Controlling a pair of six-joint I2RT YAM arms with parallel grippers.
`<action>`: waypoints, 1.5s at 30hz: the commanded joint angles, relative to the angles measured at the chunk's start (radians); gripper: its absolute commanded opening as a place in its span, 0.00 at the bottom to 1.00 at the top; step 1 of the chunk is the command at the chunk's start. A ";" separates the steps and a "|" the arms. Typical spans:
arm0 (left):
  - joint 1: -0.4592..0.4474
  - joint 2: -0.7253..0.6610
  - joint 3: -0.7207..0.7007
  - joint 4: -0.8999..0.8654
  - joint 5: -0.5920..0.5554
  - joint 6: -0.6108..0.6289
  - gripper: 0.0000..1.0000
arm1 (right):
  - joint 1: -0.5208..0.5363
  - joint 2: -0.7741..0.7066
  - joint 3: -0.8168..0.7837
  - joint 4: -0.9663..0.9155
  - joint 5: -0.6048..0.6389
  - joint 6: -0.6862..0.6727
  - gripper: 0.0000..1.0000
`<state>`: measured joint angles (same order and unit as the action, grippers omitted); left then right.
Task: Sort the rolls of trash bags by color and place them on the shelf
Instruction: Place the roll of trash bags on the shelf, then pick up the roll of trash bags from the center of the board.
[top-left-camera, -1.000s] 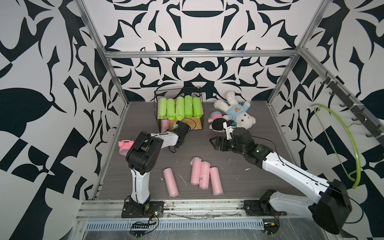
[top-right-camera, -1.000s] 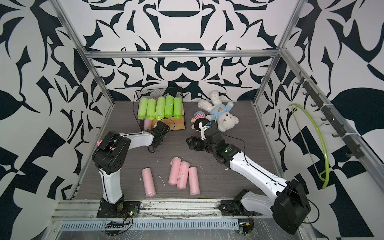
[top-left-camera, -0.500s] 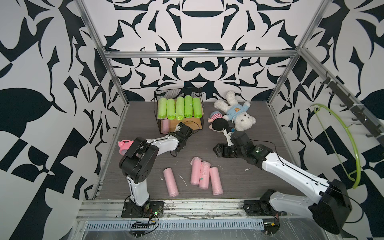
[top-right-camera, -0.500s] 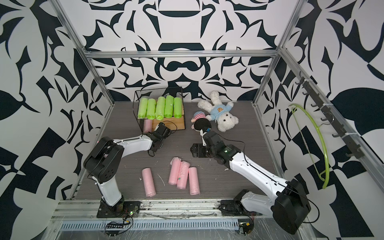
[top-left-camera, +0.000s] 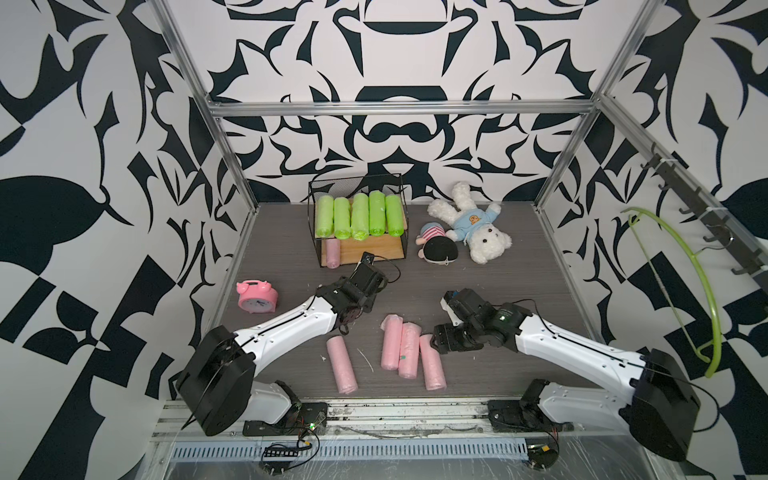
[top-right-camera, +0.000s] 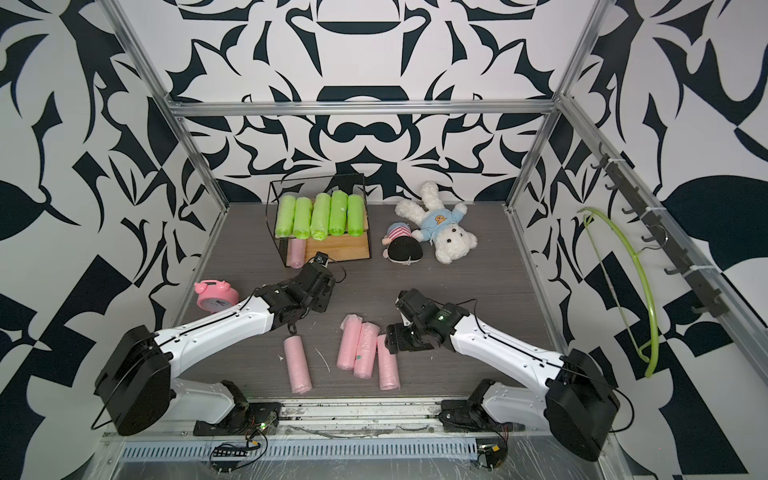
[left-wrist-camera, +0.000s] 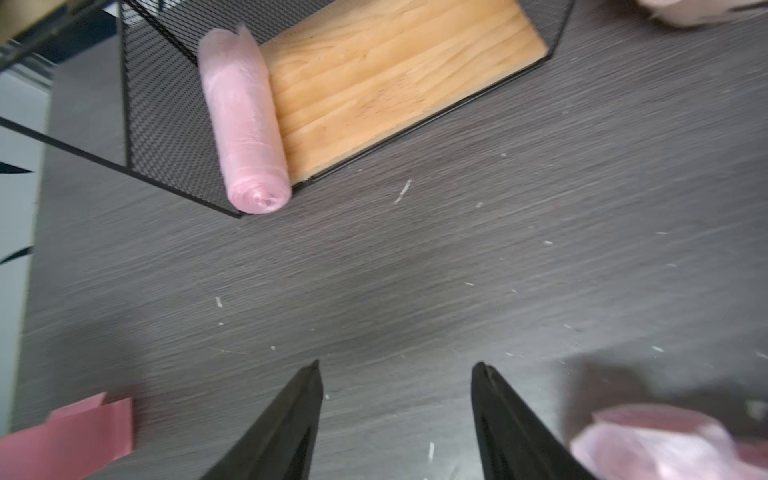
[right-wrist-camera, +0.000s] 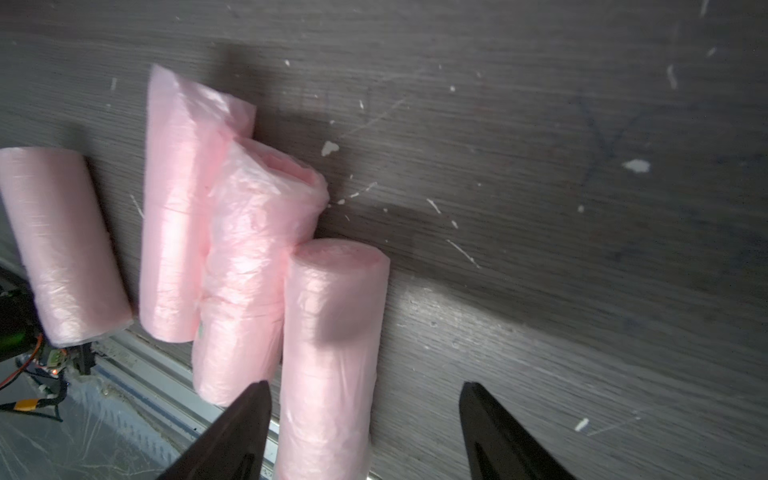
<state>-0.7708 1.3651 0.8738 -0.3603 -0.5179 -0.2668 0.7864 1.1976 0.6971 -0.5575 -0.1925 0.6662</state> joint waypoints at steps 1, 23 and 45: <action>0.001 -0.039 -0.018 -0.003 0.088 -0.031 0.65 | 0.015 0.031 -0.002 0.100 -0.038 0.033 0.75; 0.001 -0.144 -0.053 0.012 0.169 -0.085 0.67 | 0.023 0.140 -0.017 0.162 0.048 0.029 0.46; -0.018 -0.222 -0.267 0.717 0.889 -0.526 0.89 | -0.139 -0.069 0.185 0.625 0.069 0.238 0.32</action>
<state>-0.7815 1.1255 0.6262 0.1921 0.2573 -0.6979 0.6456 1.1160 0.8265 -0.1215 -0.0868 0.8085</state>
